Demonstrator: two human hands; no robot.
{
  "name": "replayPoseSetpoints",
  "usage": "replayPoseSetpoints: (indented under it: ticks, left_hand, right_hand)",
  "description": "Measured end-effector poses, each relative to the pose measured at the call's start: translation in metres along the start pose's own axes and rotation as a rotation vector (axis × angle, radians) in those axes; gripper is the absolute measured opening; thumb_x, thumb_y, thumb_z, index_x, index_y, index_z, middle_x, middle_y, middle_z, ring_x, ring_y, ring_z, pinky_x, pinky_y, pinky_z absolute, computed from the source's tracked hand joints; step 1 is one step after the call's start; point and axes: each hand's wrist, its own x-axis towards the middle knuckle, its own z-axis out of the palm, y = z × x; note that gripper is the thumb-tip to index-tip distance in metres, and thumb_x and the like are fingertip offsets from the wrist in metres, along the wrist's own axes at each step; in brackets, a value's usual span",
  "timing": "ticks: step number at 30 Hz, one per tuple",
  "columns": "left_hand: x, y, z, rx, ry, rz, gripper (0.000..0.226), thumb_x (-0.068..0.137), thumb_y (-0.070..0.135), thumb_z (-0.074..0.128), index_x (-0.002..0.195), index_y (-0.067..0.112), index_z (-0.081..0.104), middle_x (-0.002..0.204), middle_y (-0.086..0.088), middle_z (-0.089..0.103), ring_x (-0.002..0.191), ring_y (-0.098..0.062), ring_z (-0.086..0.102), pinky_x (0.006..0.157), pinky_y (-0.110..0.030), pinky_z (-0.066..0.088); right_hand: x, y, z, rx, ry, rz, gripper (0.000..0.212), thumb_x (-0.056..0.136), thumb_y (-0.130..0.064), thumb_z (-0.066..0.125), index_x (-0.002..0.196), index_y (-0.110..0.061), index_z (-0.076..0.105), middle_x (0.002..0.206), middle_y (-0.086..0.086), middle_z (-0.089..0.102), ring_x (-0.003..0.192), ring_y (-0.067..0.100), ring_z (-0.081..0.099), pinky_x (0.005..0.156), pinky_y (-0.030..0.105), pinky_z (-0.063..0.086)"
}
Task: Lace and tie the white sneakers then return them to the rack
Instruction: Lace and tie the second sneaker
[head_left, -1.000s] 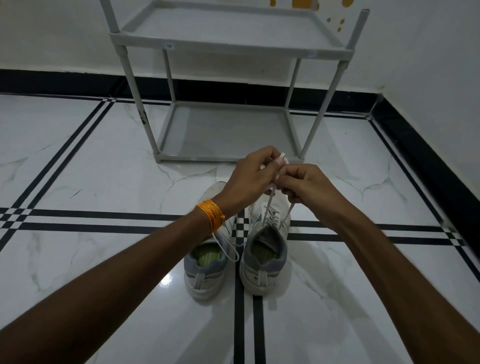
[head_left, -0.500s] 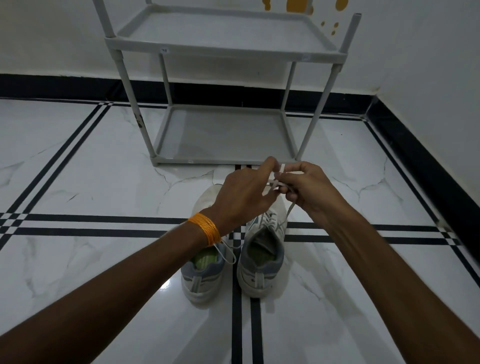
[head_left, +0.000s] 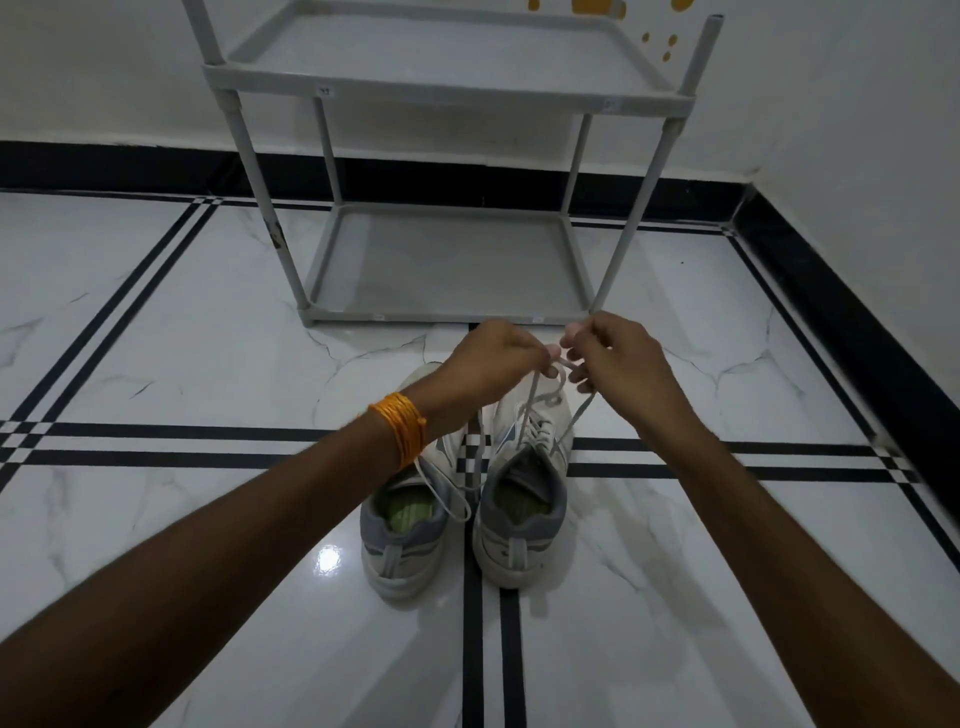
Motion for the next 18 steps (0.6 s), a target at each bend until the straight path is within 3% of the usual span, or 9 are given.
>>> replayPoseSetpoints:
  ticks: [2, 4, 6, 9, 12, 15, 17, 18]
  left_hand:
    - [-0.002, 0.002, -0.003, -0.18, -0.07, -0.135, 0.026, 0.098, 0.026, 0.055, 0.096, 0.004, 0.07, 0.045, 0.011, 0.037, 0.038, -0.004, 0.031, 0.039, -0.016, 0.027]
    - [-0.003, 0.001, -0.005, -0.227, -0.101, -0.151, 0.025, 0.098, 0.025, 0.054, 0.085, 0.008, 0.066, 0.045, 0.009, 0.036, 0.04, -0.006, 0.029, 0.038, -0.017, 0.027]
    - [-0.001, -0.002, -0.004, -0.252, -0.097, -0.15, 0.026, 0.098, 0.024, 0.054, 0.078, 0.008, 0.061, 0.045, 0.009, 0.038, 0.04, -0.006, 0.031, 0.038, -0.016, 0.028]
    - [0.0, -0.004, -0.003, -0.255, -0.058, -0.151, 0.029, 0.098, 0.025, 0.054, 0.095, -0.001, 0.066, 0.044, 0.01, 0.038, 0.039, -0.006, 0.031, 0.037, -0.016, 0.028]
    - [-0.001, -0.006, -0.007, -0.243, -0.044, -0.114, 0.026, 0.098, 0.026, 0.055, 0.089, 0.007, 0.071, 0.045, 0.007, 0.035, 0.039, -0.006, 0.028, 0.038, -0.018, 0.026]
    - [-0.002, -0.011, -0.013, -0.234, -0.036, -0.088, 0.03, 0.097, 0.028, 0.058, 0.097, 0.002, 0.073, 0.044, 0.005, 0.034, 0.037, -0.007, 0.025, 0.038, -0.019, 0.024]
    - [-0.003, -0.011, -0.013, -0.195, -0.024, -0.064, 0.032, 0.096, 0.028, 0.059, 0.097, 0.0, 0.073, 0.038, 0.003, 0.043, 0.035, -0.004, 0.028, 0.039, -0.017, 0.026]
    - [-0.004, -0.012, -0.013, -0.156, 0.012, -0.049, 0.031, 0.095, 0.028, 0.061, 0.095, 0.001, 0.074, 0.045, 0.001, 0.059, 0.034, -0.003, 0.036, 0.039, -0.013, 0.029]
  right_hand:
    - [-0.008, -0.004, -0.006, -0.028, 0.07, -0.138, 0.029, 0.094, -0.038, 0.056, 0.089, -0.012, 0.066, 0.088, 0.003, 0.07, 0.078, 0.013, 0.064, 0.067, 0.021, 0.048]
    - [-0.016, -0.007, -0.009, -0.048, -0.009, -0.192, 0.026, 0.086, -0.04, 0.067, 0.086, -0.014, 0.064, 0.084, 0.0, 0.069, 0.077, 0.011, 0.063, 0.069, 0.02, 0.049]
    - [-0.018, -0.008, -0.007, -0.096, -0.134, -0.158, 0.024, 0.08, -0.034, 0.075, 0.088, -0.015, 0.062, 0.084, -0.002, 0.072, 0.076, 0.01, 0.067, 0.068, 0.021, 0.052]
    - [-0.016, -0.006, -0.007, -0.057, -0.198, -0.079, 0.014, 0.086, -0.026, 0.07, 0.089, -0.013, 0.066, 0.076, -0.001, 0.075, 0.07, 0.01, 0.071, 0.066, 0.022, 0.048]
    - [-0.016, -0.006, -0.02, -0.02, -0.24, 0.006, 0.031, 0.091, -0.033, 0.063, 0.069, -0.013, 0.069, 0.058, -0.009, 0.064, 0.062, 0.008, 0.06, 0.07, 0.025, 0.043]
    - [-0.015, -0.005, -0.037, 0.222, -0.173, 0.08, 0.048, 0.091, -0.04, 0.06, 0.053, -0.013, 0.05, 0.054, 0.0, 0.049, 0.06, 0.015, 0.047, 0.07, 0.03, 0.042]
    - [-0.013, -0.004, -0.045, 0.419, -0.133, 0.106, 0.041, 0.093, -0.038, 0.058, 0.061, -0.012, 0.056, 0.061, 0.001, 0.056, 0.068, 0.015, 0.055, 0.076, 0.03, 0.047]
    - [-0.012, -0.002, -0.046, 0.537, -0.115, 0.132, 0.035, 0.093, -0.035, 0.058, 0.067, -0.012, 0.062, 0.066, 0.001, 0.061, 0.075, 0.015, 0.061, 0.081, 0.031, 0.051]
